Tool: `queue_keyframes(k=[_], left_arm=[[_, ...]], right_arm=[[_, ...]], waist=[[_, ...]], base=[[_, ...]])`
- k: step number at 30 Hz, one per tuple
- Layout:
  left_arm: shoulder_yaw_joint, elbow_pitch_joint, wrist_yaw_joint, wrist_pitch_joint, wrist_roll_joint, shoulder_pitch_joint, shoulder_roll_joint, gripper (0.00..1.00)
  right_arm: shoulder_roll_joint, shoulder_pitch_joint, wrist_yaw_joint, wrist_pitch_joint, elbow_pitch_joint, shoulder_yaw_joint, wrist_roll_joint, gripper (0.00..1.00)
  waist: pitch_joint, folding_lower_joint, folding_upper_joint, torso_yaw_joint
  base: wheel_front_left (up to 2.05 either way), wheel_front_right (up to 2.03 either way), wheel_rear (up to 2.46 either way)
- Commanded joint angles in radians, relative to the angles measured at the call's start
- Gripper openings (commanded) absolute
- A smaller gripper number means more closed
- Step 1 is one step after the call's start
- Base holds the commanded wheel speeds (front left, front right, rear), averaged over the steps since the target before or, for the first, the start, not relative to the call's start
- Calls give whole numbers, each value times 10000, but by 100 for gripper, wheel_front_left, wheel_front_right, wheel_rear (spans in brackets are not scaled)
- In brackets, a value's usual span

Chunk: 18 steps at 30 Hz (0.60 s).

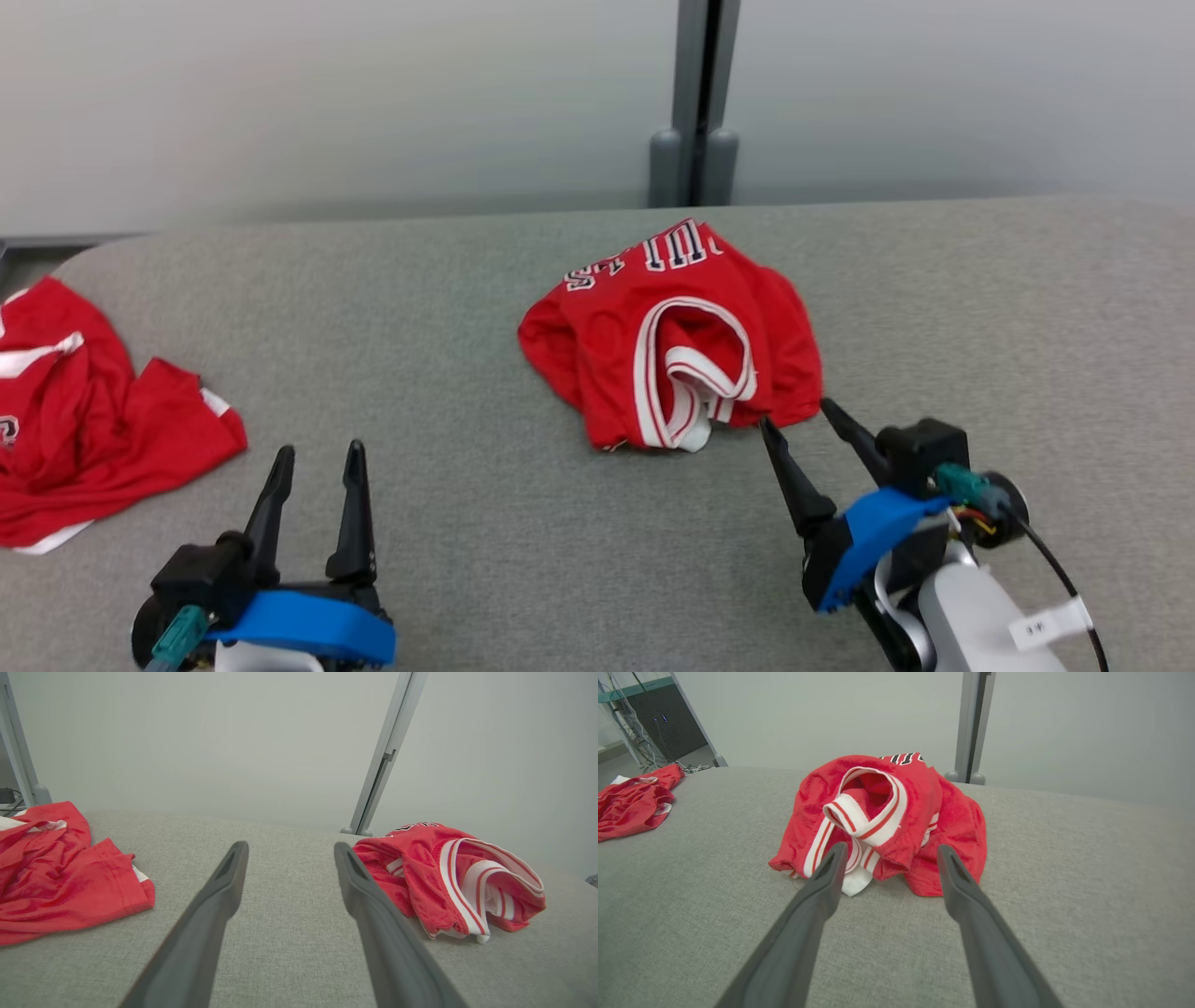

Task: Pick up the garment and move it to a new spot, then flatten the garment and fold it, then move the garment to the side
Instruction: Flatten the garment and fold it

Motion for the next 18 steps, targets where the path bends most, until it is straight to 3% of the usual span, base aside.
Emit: queue_keyframes(k=[1, 7, 10, 11, 12, 18], left_arm=[[-31, -8, -61, -48, 62, -154, 20, 100], [-312, 53, -171, -49, 152, -905, -107, 100], [-366, 95, -223, -47, 171, -1038, -160, 100], [-367, 105, -225, -47, 179, -1084, -180, 100], [-335, 109, -230, -47, 185, -1110, -194, 100], [-169, 176, -239, -47, 213, -933, -270, 100]], right_arm=[[-43, -119, 1, -5, 50, -4, -31, 100], [-41, -1970, 1, -22, 2466, -275, -826, 100], [-40, -2356, 1, -279, 2909, -337, -910, 100], [-40, -2574, 1, -490, 3031, -361, -928, 73], [-41, -2706, 1, -655, 3158, -351, -951, 2], [-40, -3400, 1, -1592, 3105, -109, -1008, 0]], waist=[[290, -1, 0, 288], [1188, -1, 0, 1028], [1305, -1, 0, 1186], [1345, -1, 0, 1236], [1349, -1, 0, 1252], [923, -1, 0, 1208]], base=[[0, 0, 0], [0, 0, 0], [0, 0, 0], [0, 0, 0], [0, 0, 0], [0, 0, 0]])
